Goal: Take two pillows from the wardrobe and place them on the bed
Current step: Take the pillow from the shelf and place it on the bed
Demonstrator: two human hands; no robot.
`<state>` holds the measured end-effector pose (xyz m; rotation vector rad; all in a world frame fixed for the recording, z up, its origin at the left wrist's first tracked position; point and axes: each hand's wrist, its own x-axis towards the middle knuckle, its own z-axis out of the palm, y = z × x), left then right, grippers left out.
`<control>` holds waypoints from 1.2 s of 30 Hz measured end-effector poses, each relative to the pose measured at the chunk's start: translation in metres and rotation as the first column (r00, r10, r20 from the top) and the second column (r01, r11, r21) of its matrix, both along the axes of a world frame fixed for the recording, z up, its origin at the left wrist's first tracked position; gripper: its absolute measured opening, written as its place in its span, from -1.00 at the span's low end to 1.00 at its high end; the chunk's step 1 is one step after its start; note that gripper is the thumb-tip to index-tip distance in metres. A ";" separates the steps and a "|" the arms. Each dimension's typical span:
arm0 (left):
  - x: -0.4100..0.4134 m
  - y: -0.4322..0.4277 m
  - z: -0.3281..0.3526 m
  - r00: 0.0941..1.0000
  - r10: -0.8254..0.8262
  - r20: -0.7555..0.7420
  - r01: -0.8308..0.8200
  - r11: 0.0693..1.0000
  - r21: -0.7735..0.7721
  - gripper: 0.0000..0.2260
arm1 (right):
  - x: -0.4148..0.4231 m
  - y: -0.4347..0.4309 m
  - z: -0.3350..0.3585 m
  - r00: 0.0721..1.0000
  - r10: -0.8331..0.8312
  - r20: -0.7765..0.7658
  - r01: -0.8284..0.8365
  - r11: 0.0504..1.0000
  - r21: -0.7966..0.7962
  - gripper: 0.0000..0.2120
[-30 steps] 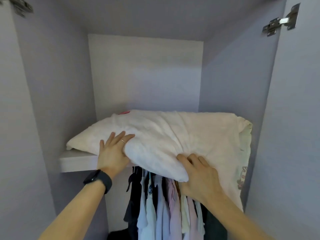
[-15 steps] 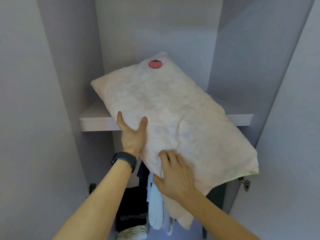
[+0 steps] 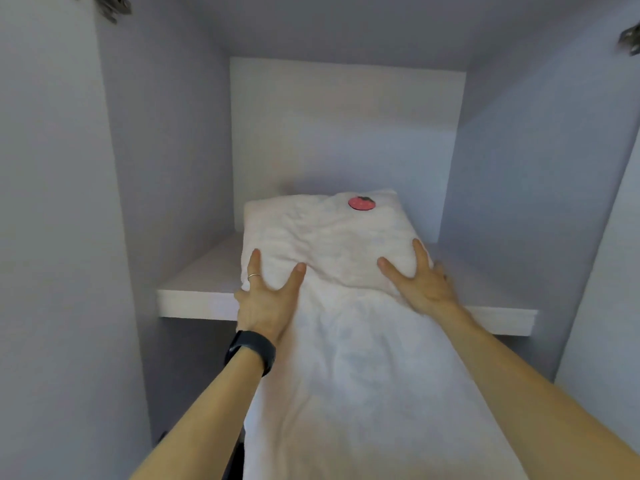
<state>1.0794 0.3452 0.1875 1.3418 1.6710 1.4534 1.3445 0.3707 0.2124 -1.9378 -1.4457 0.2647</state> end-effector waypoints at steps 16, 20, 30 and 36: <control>0.014 -0.029 -0.037 0.968 0.169 -0.186 -0.173 0.985 -0.001 -0.28 | 0.001 -0.025 -0.048 0.979 0.114 -0.170 -0.064 0.960 0.273 -0.24; 0.002 -0.086 -0.075 0.951 0.238 -0.197 -0.238 0.971 0.022 -0.30 | -0.018 -0.090 -0.094 0.962 0.143 -0.235 -0.065 0.949 0.308 -0.22; -0.049 -0.258 -0.201 0.824 0.438 -0.361 -0.525 0.829 -0.194 -0.31 | -0.079 -0.217 -0.234 0.915 0.298 -0.272 -0.273 0.954 0.126 -0.22; -0.052 -0.354 -0.289 0.780 0.357 -0.514 -0.592 0.689 -0.418 -0.35 | -0.103 -0.266 -0.328 0.895 0.402 -0.195 -0.444 0.847 -0.291 -0.25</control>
